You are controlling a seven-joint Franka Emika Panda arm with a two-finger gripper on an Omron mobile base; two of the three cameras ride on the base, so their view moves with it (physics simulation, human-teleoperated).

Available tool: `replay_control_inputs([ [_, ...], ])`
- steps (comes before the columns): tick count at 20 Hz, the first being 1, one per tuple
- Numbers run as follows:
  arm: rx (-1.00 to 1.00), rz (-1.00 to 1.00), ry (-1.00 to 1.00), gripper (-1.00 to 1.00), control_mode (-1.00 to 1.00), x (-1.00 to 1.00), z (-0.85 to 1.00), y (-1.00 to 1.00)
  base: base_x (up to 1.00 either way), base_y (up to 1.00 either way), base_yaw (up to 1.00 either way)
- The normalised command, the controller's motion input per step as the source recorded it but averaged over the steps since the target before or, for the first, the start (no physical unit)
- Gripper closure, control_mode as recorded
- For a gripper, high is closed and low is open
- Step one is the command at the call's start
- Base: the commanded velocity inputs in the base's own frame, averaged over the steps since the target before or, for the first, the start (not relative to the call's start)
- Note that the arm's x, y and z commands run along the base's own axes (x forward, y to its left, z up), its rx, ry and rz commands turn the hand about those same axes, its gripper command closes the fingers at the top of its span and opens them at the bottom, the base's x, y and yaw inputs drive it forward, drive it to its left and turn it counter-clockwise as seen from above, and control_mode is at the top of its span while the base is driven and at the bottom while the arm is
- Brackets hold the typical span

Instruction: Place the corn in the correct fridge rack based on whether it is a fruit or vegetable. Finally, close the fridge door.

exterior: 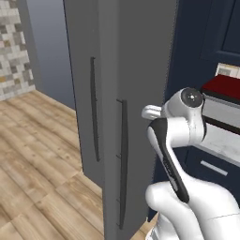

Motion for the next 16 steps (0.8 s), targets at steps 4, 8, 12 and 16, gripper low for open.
replay_control_inputs([
  [4, 0.00, 0.02, -0.03, -1.00, -1.00, 0.65, 0.00, 0.22, 0.00, 0.00, 0.00],
  [8, 0.00, 0.01, -0.04, -1.00, -1.00, 0.57, 0.00, 0.11, 0.00, 0.00, 0.00],
  [12, 0.00, 0.00, -0.04, -1.00, -1.00, 0.58, 0.00, 0.04, 0.00, 0.00, 0.00],
  [16, 0.00, 0.00, -0.01, -1.00, -1.00, 0.63, -0.02, 0.02, 0.00, 0.00, 0.00],
])
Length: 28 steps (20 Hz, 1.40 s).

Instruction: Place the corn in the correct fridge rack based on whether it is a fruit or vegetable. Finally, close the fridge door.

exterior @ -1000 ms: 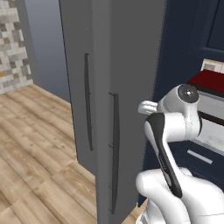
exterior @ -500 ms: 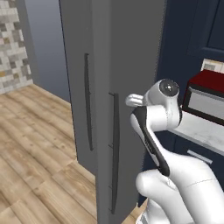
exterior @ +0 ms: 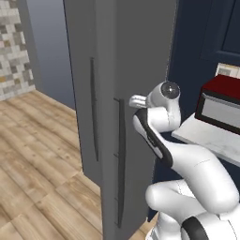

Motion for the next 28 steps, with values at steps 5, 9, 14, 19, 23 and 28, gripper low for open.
replay_control_inputs([
  [5, 0.00, 0.00, -0.01, -1.00, -1.00, 0.55, -0.05, 0.04, 0.00, 0.00, 0.00],
  [9, 0.00, -0.02, -0.04, -1.00, -1.00, 0.36, -0.03, 0.08, 0.00, 0.00, 0.00],
  [14, 0.00, -0.06, -0.05, -1.00, -1.00, 0.21, 0.00, 0.08, 0.00, 0.00, 0.00],
  [19, 0.00, -0.11, -0.04, -1.00, -1.00, 0.29, 0.00, 0.03, 0.00, 0.00, 0.00],
  [23, 0.00, -0.16, 0.00, -1.00, -1.00, 0.37, 0.00, 0.24, 0.00, 0.00, 0.00],
  [28, 0.00, -0.17, 0.00, -1.00, -1.00, 0.34, 0.00, 0.16, 0.00, 0.00, 0.00],
])
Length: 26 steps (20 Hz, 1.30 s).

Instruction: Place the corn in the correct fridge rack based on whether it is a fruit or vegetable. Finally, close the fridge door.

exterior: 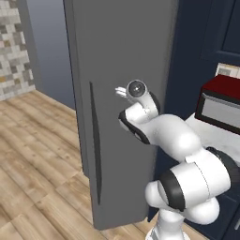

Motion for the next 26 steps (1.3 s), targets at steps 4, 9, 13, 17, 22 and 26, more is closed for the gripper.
replay_control_inputs([
  [4, 0.00, -0.14, 0.00, -1.00, -1.00, 0.33, 0.00, 0.01, 0.00, 0.00, 0.00],
  [9, 0.00, -0.15, 0.00, -1.00, -1.00, 0.40, 0.00, 0.00, 0.00, 0.00, 0.00],
  [13, 0.00, -0.16, 0.00, -1.00, -1.00, 0.44, -0.02, 0.00, 0.00, 0.00, 0.00],
  [17, 0.00, -0.17, 0.00, -1.00, -1.00, 0.44, -0.05, -0.05, 0.00, 0.00, 0.00],
  [22, 0.00, -0.16, 0.00, -1.00, -1.00, 0.40, -0.04, -0.19, 0.00, 0.00, 0.00],
  [26, 0.00, -0.15, 0.00, -1.00, -1.00, 0.29, -0.06, -0.31, 0.00, 0.00, 0.00],
])
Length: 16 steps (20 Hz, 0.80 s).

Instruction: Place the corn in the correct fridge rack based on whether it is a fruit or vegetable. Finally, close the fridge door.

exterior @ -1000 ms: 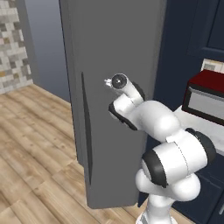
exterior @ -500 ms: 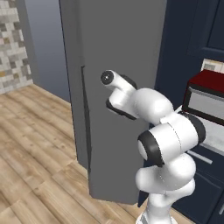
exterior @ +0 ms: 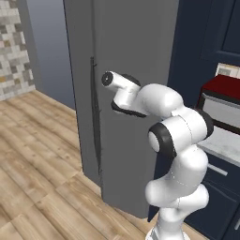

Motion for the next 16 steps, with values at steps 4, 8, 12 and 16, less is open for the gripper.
replay_control_inputs([
  [4, 0.00, -0.15, 0.00, -1.00, -1.00, 0.17, -0.07, -0.41, 0.00, 0.00, 0.00],
  [8, 0.00, -0.17, 0.00, -1.00, -1.00, 0.16, -0.11, -0.46, 0.00, 0.00, 0.00],
  [12, 0.00, -0.20, 0.00, -1.00, -1.00, 0.20, -0.16, -0.43, 0.00, 0.00, 0.00],
  [16, 0.00, -0.20, 0.00, -1.00, -1.00, 0.19, -0.21, -0.38, 0.00, 0.00, 0.00],
])
